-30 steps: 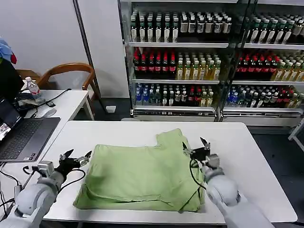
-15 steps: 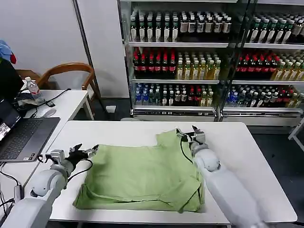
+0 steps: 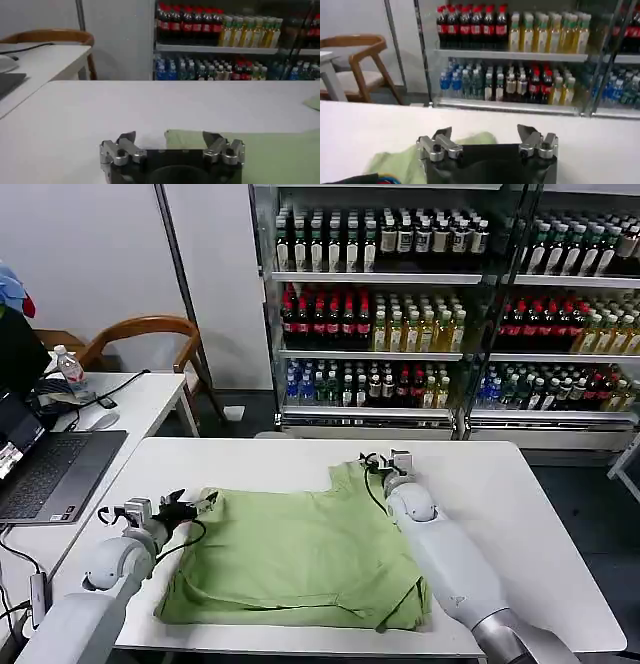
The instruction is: Fold and organize the clothes.
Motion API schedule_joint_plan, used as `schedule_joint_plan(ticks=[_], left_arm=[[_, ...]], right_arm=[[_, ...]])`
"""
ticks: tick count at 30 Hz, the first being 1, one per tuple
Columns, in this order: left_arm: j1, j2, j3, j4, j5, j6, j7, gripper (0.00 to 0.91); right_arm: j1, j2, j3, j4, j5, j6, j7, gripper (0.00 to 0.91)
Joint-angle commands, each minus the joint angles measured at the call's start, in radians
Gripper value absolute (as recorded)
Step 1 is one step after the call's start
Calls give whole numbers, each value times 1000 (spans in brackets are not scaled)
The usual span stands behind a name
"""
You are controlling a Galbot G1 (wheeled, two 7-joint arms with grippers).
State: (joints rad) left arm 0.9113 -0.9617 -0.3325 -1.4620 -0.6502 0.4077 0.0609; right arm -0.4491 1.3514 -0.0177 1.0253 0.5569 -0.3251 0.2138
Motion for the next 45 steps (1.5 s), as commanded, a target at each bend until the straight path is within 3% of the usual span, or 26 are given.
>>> schedule_joint_plan(ticks=[1,11,17,18,19,20,21,45], left_arm=[[-35,-6,22,40,8,-8,7,907],[-71,-19,48,94,31,-10,-12,907],[-79,-18,50,112,31,-1,-21,907],[-80,-19,52,111,35,0,-22,756],[-83,-20,54,112,39,5,-20,181],[-84,-21,54,113,39,6,-19,50],[-85,-22,55,114,39,4,-16,40],[-60,-20,47,97,47,-35,46,50]], right_arm=[[30,38,0,-82,20,14,-3,907],[19,15,-4,-54,36,-2,21,907],[13,16,-3,-49,34,-11,5,907],[14,18,-2,-50,35,-11,3,766],[16,20,-2,-52,35,-14,-2,272],[17,21,-1,-54,35,-15,-2,101],[19,23,-1,-56,36,-16,-3,0],[14,30,-9,-37,21,3,-33,0]])
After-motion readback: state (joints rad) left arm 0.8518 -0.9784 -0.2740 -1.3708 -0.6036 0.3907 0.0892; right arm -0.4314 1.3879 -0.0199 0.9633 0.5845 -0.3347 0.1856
